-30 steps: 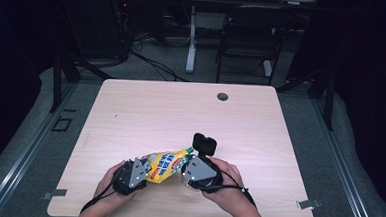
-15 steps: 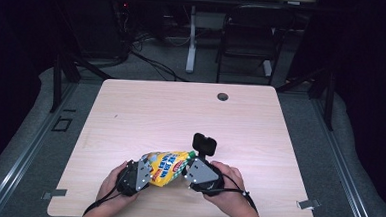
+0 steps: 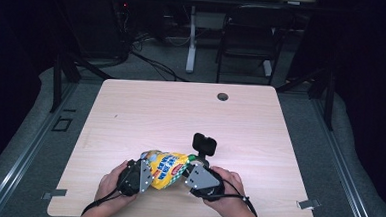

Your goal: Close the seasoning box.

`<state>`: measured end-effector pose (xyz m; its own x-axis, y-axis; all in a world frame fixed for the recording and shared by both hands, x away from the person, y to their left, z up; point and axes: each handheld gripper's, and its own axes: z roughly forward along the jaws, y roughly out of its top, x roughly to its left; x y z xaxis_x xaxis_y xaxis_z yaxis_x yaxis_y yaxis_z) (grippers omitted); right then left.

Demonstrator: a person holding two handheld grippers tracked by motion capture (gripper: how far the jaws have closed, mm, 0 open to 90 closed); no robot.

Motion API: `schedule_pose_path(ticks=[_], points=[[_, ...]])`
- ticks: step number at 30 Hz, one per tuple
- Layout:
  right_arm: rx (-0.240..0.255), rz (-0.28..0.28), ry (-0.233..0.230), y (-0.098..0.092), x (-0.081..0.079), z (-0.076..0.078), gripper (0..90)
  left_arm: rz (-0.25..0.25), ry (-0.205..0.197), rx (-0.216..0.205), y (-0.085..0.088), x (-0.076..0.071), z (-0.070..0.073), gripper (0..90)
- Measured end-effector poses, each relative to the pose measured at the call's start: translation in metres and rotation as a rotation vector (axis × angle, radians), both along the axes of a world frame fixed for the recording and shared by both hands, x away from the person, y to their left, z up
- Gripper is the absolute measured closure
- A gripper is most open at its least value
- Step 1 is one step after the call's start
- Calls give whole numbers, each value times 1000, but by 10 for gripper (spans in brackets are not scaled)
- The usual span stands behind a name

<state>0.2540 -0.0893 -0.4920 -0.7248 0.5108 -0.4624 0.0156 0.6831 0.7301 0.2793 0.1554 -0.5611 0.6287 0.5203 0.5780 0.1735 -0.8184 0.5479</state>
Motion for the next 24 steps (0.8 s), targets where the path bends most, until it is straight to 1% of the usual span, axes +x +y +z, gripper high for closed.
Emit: schedule_pose_path(ticks=[2, 4, 6, 7, 12, 13, 16, 19, 24], points=[[8, 3, 2, 0, -1, -1, 900, 1, -12, 16, -1, -1, 1, 559], [3, 2, 5, -1, -2, -2, 900, 2, -33, 40, -2, -2, 3, 560], [8, 5, 5, -2, -3, -3, 900, -1, -40, 57, -2, -3, 5, 560], [8, 4, 6, -3, -4, -2, 900, -4, -48, 60, -2, -3, 5, 560], [12, 9, 8, -5, -6, -3, 900, -11, -65, 90, -3, -5, 8, 561], [8, 7, 7, -5, -7, -3, 900, -14, -75, 93, -3, -5, 8, 561], [11, 6, 6, -6, -9, -4, 900, -15, -84, 118, -3, -6, 10, 561], [22, 4, 5, -5, -10, -5, 900, -16, -99, 140, -2, -7, 12, 561], [22, 7, 0, -5, -11, -7, 900, -24, -127, 171, -2, -7, 14, 561]])
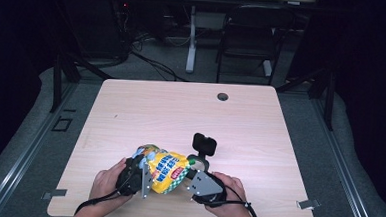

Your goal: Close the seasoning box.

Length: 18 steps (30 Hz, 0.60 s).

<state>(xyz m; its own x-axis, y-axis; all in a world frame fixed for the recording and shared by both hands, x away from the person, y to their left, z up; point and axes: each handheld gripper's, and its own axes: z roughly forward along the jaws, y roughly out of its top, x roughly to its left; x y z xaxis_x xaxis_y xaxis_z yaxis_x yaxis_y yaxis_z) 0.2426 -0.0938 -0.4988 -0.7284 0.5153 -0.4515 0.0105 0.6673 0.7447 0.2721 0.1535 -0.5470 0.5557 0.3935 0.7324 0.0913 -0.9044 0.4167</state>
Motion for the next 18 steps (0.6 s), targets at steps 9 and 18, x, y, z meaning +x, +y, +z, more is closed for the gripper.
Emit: schedule_pose_path(ticks=[9, 18], points=[[2, -3, -1, 0, -1, -5, 900, -10, -29, 58, -1, 0, 3, 562], [0, 5, 9, 0, -1, -9, 900, -24, -60, 138, 0, -1, 8, 563]])
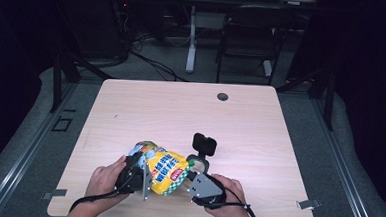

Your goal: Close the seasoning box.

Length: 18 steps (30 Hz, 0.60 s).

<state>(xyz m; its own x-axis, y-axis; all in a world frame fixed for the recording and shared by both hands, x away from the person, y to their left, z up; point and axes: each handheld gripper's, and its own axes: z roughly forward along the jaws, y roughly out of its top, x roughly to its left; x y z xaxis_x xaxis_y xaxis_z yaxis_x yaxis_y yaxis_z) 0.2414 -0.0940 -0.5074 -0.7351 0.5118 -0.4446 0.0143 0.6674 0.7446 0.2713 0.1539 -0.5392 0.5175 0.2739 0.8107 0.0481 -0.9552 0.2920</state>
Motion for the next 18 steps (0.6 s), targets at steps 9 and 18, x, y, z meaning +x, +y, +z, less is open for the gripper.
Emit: schedule_pose_path(ticks=[9, 18], points=[[10, -2, 12, 1, 0, -4, 900, -15, -26, 71, 0, 0, 6, 564], [24, -3, 21, 0, 0, -6, 900, -29, -36, 118, -1, 0, 12, 565]])
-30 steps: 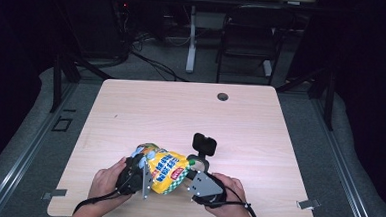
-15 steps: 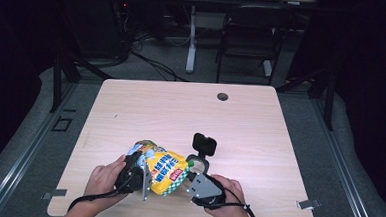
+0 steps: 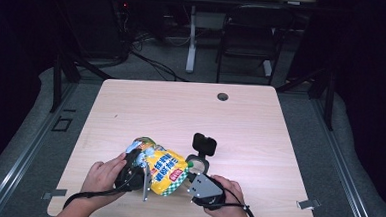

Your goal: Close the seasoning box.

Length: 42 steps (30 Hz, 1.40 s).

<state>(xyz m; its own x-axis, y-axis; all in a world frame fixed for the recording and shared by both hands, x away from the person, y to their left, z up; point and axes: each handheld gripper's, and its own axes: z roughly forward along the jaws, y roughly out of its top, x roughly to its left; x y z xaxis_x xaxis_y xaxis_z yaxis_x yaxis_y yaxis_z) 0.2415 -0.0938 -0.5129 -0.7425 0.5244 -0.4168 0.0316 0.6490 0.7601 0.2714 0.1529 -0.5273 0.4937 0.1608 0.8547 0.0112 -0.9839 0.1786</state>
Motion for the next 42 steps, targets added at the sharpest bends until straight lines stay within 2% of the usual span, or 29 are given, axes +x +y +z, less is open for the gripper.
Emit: schedule_pose_path(ticks=[8, 31, 32, 42], points=[[-5, 0, 6, 0, 0, -1, 900, -14, -22, 34, -1, 1, 2, 565], [3, -9, 7, -2, -1, -4, 900, -37, -27, 97, -5, 1, 7, 567], [2, -8, 8, -2, -1, -4, 900, -39, -39, 98, -5, 0, 7, 567], [0, -10, 7, -3, -1, -4, 900, -51, -50, 133, -6, -1, 8, 572]])
